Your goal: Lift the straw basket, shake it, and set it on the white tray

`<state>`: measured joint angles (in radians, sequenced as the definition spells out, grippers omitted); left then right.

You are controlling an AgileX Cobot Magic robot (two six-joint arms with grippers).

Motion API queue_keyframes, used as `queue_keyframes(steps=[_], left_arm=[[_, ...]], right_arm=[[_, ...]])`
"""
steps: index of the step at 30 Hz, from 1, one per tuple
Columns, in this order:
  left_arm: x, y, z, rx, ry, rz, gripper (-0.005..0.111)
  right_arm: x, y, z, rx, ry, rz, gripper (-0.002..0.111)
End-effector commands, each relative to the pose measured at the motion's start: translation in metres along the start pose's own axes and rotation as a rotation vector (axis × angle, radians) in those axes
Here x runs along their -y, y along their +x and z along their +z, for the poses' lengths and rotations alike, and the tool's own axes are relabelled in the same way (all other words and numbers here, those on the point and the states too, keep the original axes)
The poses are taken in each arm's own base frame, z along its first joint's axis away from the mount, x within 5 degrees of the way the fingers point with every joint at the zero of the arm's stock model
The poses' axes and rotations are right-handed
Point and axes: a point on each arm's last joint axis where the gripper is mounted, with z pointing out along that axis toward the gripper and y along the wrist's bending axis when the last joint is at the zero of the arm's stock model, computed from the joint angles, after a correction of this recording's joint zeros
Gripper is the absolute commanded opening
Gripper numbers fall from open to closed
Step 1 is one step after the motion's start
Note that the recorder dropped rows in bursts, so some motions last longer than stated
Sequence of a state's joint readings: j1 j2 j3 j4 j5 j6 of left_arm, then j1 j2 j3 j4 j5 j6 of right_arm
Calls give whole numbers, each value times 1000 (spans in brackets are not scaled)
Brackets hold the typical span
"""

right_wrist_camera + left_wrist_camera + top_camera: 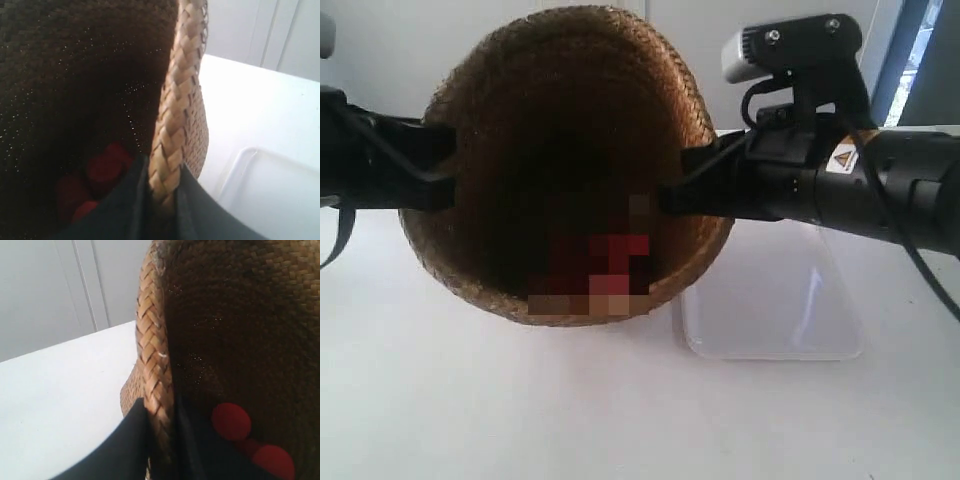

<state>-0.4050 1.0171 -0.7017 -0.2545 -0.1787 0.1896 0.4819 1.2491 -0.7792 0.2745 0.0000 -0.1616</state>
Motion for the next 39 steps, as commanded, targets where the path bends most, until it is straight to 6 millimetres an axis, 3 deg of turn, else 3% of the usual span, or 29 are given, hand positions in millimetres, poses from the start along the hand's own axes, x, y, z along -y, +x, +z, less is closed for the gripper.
queue_keyframes(steps=[1,2,4,5,6,9,12,22,24,26,27,28,32,34,39], left_arm=[[-1,-11,-5,78,-15,59,0],[-2,-19,-7,126,-26,53,0],[3,-54,-34,293,-7,54,0],[6,-64,-45,319,10,76,0],[8,-63,-47,277,26,117,0],[4,-24,-21,38,33,74,0],[3,0,-9,-20,23,22,0],[2,-4,-12,33,7,35,0],[0,-27,-21,162,-12,26,0],[4,-63,-50,294,11,37,0],[5,-67,-55,271,22,57,0],[5,-62,-52,196,33,81,0],[2,-15,-23,-49,40,-7,0],[2,-6,-20,-57,33,-12,0],[1,-10,-24,-13,24,-5,0]], right_arm=[[-1,-13,-4,98,5,-70,0],[-2,-20,-6,129,5,-70,0],[-10,-53,-34,228,-28,-72,0],[-17,-69,-51,285,-55,-81,0],[-20,-71,-57,315,-66,-96,0],[-16,-31,-23,170,-46,-101,0],[-17,-13,-3,70,-54,-32,0],[-17,-12,-1,91,-49,-51,0],[-20,-33,-14,171,-60,-49,0],[-31,-73,-55,311,-111,-74,0],[-34,-79,-65,346,-122,-92,0],[-34,-76,-65,349,-118,-111,0],[-24,-21,-15,89,-85,-49,0],[-25,-15,-7,60,-85,-38,0],[-25,-16,-6,82,-80,-40,0]])
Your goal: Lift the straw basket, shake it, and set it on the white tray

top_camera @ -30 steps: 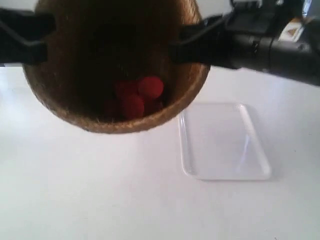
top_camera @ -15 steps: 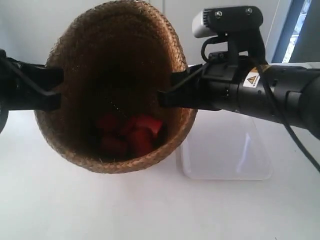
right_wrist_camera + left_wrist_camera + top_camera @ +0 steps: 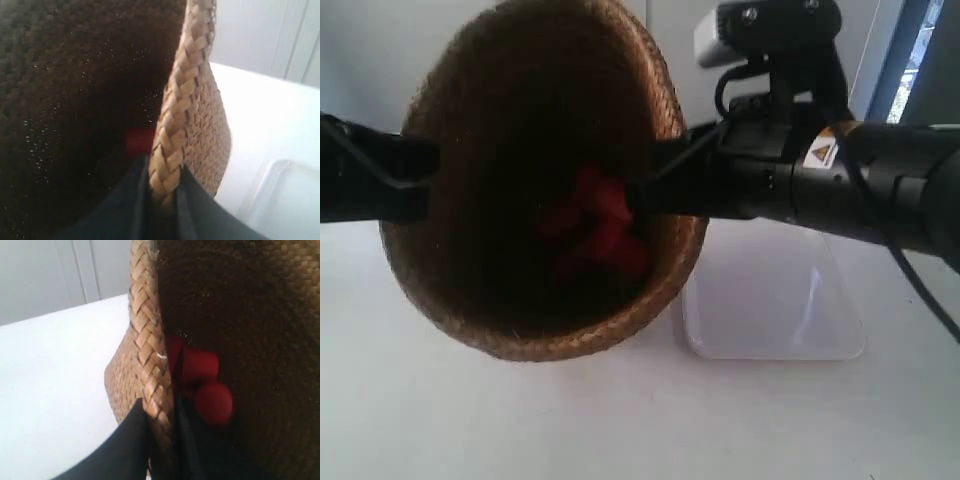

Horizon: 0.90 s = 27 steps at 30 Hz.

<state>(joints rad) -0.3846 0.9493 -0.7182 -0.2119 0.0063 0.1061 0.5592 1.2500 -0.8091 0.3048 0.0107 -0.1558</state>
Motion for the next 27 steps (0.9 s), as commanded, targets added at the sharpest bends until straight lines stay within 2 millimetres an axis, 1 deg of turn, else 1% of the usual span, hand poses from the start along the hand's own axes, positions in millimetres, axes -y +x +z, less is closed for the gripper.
queue_keyframes(steps=[1,6,7,8,9,11,13,18,19,20,21,22,23,24,25,27], left_arm=[[1,-10,-7,85,-8,41,0],[0,-13,-8,114,-15,41,0],[0,-16,-10,146,-22,41,0],[-1,-22,-17,216,-35,39,0],[-1,-25,-20,240,-40,51,0],[-2,-24,-23,235,-47,86,0],[-4,-19,-21,175,-45,85,0],[-11,-21,-21,202,-85,69,0],[-11,-27,-22,239,-86,28,0],[-8,-41,-30,301,-74,-4,0],[-2,-65,-52,410,-54,25,0],[3,-74,-62,395,-35,80,0],[0,-53,-38,172,-23,75,0],[-2,-42,-27,100,-20,34,0],[-3,-26,-11,29,-17,-20,0],[-3,-25,-10,32,-15,-23,0]], right_arm=[[-3,-10,-4,71,-4,-54,0],[-2,-9,-4,56,-4,-58,0],[-1,-9,-5,58,1,-61,0],[6,-11,-6,64,24,-49,0],[9,-11,-6,67,36,-45,0],[17,-13,-7,70,63,-35,0],[24,-14,-8,73,86,-27,0],[26,-13,-8,62,94,-23,0],[24,-25,-16,91,84,-25,0],[19,-44,-29,146,69,-27,0],[8,-73,-57,248,35,-42,0],[3,-83,-76,302,24,-72,0],[9,-60,-58,207,43,-85,0],[14,-43,-44,121,51,-47,0],[17,-24,-28,25,54,33,0],[18,-24,-23,27,57,27,0]])
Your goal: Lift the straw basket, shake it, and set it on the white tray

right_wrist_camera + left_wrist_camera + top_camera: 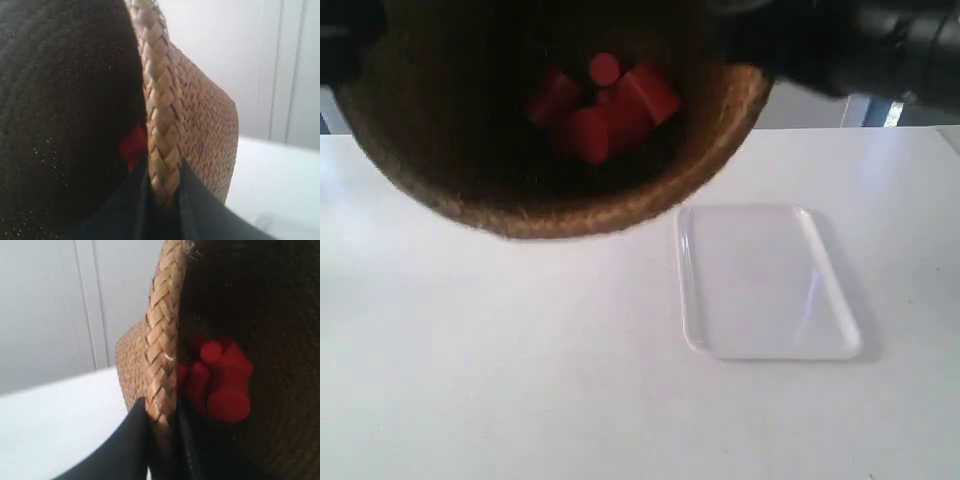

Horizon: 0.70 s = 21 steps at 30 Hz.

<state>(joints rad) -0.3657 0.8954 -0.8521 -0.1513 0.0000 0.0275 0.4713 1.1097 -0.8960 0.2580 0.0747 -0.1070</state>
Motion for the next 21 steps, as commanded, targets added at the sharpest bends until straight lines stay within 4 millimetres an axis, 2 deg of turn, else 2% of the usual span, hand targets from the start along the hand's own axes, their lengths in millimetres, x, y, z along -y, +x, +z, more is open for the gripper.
queue_keyframes(steps=[1,6,11,13,15,16,18,21], left_arm=[[0,27,13,-156,9,-7,0],[0,29,11,-192,16,-18,0],[0,28,11,-185,13,-39,0],[2,13,5,-137,22,-71,0],[10,-17,-17,-65,68,-65,0],[13,-22,-25,-85,90,-35,0],[10,-10,-22,-204,78,12,0],[5,13,-7,-323,47,-63,0]], right_arm=[[5,30,19,-146,16,1,0],[5,42,25,-242,14,6,0],[5,43,26,-245,16,14,0],[2,30,21,-225,4,44,0],[-7,-4,1,-165,-38,59,0],[-11,-12,-8,-144,-57,40,0],[-9,0,-4,-169,-43,21,0],[0,32,18,-325,8,134,0]])
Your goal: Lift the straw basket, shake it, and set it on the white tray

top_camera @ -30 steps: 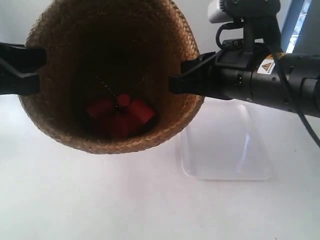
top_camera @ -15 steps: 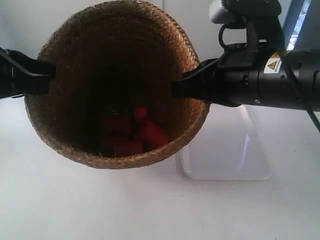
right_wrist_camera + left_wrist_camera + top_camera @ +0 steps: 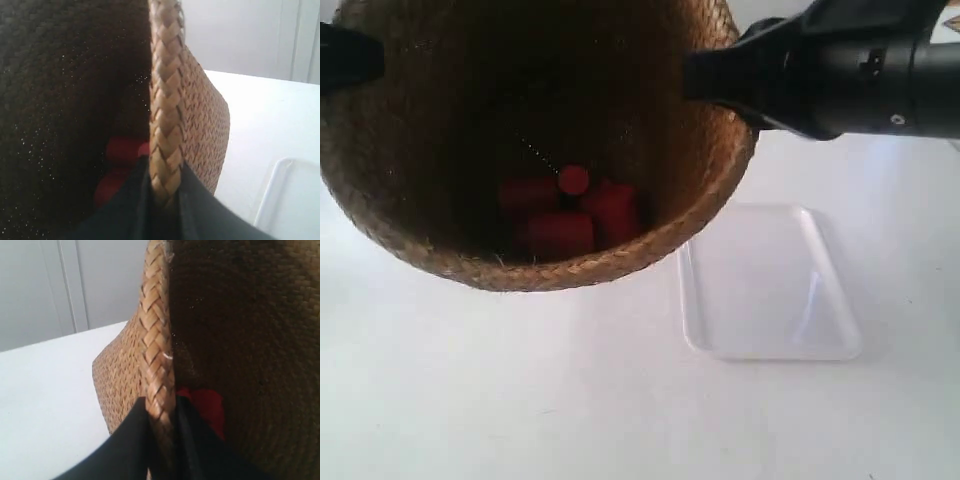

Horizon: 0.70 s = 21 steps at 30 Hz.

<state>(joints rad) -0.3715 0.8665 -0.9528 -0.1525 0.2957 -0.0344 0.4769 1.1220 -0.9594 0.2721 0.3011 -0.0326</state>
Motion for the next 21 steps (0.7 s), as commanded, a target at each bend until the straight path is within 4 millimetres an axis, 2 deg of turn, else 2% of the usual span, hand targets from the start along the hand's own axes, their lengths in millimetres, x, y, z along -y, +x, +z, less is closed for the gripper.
queue_keyframes(steps=[1,12,14,15,16,17,18,19,21], left_arm=[[-4,22,16,-161,-6,-21,0],[-5,21,21,-150,-16,-13,0],[-5,16,23,-105,-15,-28,0],[0,5,17,-65,21,-84,0],[8,-9,2,-16,76,-69,0],[14,-18,-10,12,113,-8,0],[17,-22,-17,26,133,42,0],[16,-15,-14,-8,121,42,0],[1,6,8,-113,17,-31,0]], right_arm=[[11,29,27,-168,47,60,0],[11,30,27,-175,44,46,0],[10,26,26,-154,40,48,0],[5,15,19,-135,20,57,0],[-4,-3,4,-104,-19,32,0],[-13,-20,-16,-53,-60,-27,0],[-19,-28,-29,10,-79,-68,0],[-18,-28,-30,59,-68,-78,0],[-3,-7,-10,7,2,-25,0]])
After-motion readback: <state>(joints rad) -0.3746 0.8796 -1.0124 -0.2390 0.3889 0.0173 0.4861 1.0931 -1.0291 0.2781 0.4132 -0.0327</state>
